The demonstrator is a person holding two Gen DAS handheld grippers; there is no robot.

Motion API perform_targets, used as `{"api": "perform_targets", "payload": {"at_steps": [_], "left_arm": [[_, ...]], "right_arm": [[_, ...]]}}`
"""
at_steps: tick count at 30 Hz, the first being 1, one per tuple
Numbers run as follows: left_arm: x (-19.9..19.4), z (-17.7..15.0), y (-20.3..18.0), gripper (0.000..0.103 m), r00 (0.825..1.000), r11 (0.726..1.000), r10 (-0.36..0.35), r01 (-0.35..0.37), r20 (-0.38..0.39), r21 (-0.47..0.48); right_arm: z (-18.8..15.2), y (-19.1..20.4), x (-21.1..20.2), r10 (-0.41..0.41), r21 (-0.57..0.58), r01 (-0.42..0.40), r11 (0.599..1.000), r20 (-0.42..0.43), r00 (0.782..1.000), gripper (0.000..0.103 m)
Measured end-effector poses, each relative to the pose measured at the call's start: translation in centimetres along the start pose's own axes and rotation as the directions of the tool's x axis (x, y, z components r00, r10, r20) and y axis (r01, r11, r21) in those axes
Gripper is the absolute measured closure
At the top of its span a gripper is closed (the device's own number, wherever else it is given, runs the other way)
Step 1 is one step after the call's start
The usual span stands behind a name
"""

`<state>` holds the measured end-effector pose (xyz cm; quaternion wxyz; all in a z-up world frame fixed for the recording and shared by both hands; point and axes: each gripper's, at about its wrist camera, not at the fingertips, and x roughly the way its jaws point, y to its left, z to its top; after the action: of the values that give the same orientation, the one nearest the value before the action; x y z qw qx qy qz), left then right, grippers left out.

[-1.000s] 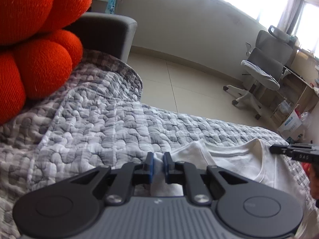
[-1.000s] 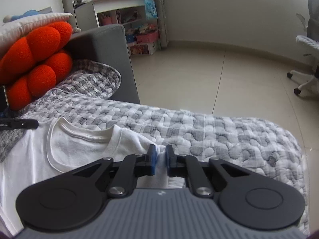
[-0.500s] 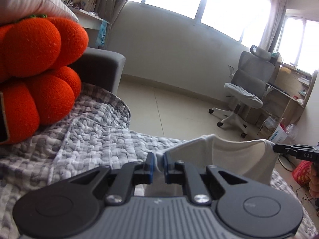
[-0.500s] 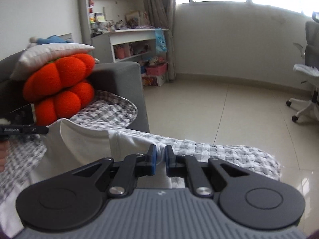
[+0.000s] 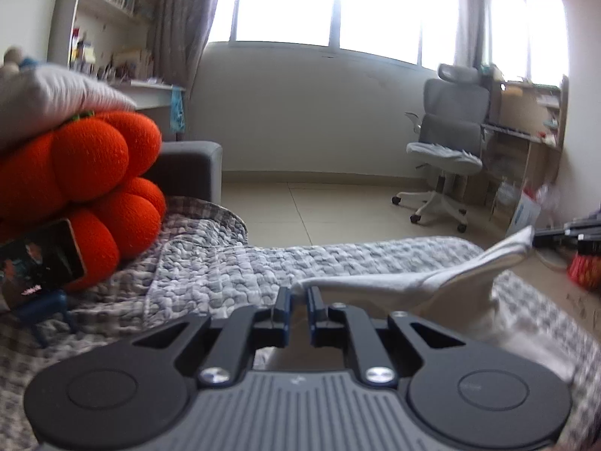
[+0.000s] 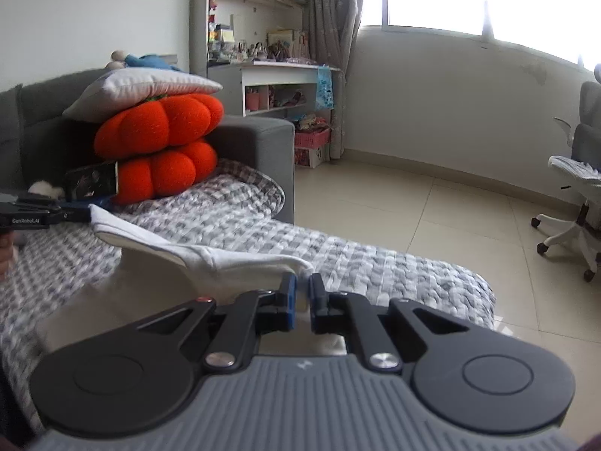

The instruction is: Fold clothes

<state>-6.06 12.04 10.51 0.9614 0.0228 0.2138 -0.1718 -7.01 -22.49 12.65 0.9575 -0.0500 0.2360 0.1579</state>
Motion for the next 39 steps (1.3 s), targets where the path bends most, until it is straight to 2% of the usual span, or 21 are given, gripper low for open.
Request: {"api": "perform_targets", "payload": {"at_steps": [1,2,4,10,13,14,16,17,18,22,26,28,29,30,33,36,39], "left_arm": [[-0.6,-0.3,-0.3,0.094,1.0,1.0,0.002,-0.002,-0.002,0.006],[-1.0,-0.6,-0.5,0.094,1.0,1.0,0.01,-0.01,-0.013,0.011],[-1.6,-1.2,-1.0,0.099,0.999,0.999,0.027,-0.026,-0.039,0.021],[-3.2,-3.0,-2.1,0.099,0.994,1.0,0.016,-0.015,-0.106,0.009],[-2.8,-2.6,-0.5,0.098,0.99,0.991,-0.009,-0.01,-0.14,-0.133],[-2.6,-2.5,0.3,0.094,0.989,0.981,-0.017,-0.011,-0.146,-0.192],[-2.3,-2.4,1.5,0.081,0.988,0.954,-0.041,-0.006,-0.147,-0.301],[-2.1,-2.4,2.0,0.07,0.989,0.937,-0.056,0.004,-0.14,-0.349],[-1.8,-2.4,2.4,0.062,0.989,0.918,-0.072,0.014,-0.132,-0.395],[0.8,-2.5,2.8,0.06,0.984,0.875,-0.096,0.011,-0.15,-0.485],[3.6,-2.8,2.7,0.047,0.981,0.832,-0.08,-0.032,-0.178,-0.553],[4.7,-3.0,2.6,0.051,0.98,0.816,-0.082,-0.039,-0.181,-0.577],[5.0,-3.0,2.5,0.065,0.98,0.815,-0.084,-0.038,-0.182,-0.578],[5.3,-2.9,2.3,0.081,0.979,0.816,-0.086,-0.036,-0.183,-0.577],[5.1,-2.5,2.4,0.09,0.979,0.803,-0.094,-0.031,-0.178,-0.595],[4.0,-2.3,2.8,0.091,0.981,0.78,-0.104,-0.02,-0.162,-0.625],[2.6,-2.4,3.2,0.092,0.982,0.749,-0.113,-0.016,-0.151,-0.662]], "right_arm": [[-0.2,0.4,-0.4,-0.007,-0.011,0.006,1.0,-0.01,1.0,0.097],[-0.4,0.6,-0.7,-0.011,-0.017,0.011,1.0,-0.026,1.0,0.103],[-1.0,0.8,-0.9,-0.017,-0.02,0.016,1.0,-0.062,0.998,0.103],[-2.8,1.4,-1.4,-0.036,-0.031,0.031,0.999,-0.171,0.985,0.103],[-2.6,0.7,-0.4,-0.004,0.106,0.026,0.994,-0.21,0.978,0.094],[-2.6,0.3,0.1,0.015,0.17,0.023,0.985,-0.216,0.976,0.088],[-2.6,-0.8,1.1,0.057,0.312,0.012,0.95,-0.213,0.975,0.073],[-2.8,-1.2,1.6,0.073,0.381,0.009,0.925,-0.203,0.976,0.055],[-3.0,-1.6,2.2,0.087,0.443,0.007,0.896,-0.192,0.978,0.05],[-3.9,-2.9,4.4,0.113,0.618,0.04,0.785,-0.208,0.972,0.05],[-4.6,-3.6,6.2,0.116,0.699,0.083,0.71,-0.233,0.966,0.052],[-4.7,-3.8,7.0,0.127,0.731,0.088,0.677,-0.234,0.964,0.074],[-4.7,-3.9,7.0,0.117,0.732,0.1,0.673,-0.24,0.964,0.089],[-4.5,-4.0,6.7,0.105,0.731,0.106,0.674,-0.237,0.966,0.09],[-4.0,-4.4,5.3,0.096,0.751,0.075,0.656,-0.182,0.979,0.091],[-3.8,-5.1,3.6,0.115,0.795,0.028,0.605,-0.122,0.986,0.092],[-3.7,-5.0,1.8,0.131,0.82,-0.007,0.572,-0.082,0.988,0.092]]}}
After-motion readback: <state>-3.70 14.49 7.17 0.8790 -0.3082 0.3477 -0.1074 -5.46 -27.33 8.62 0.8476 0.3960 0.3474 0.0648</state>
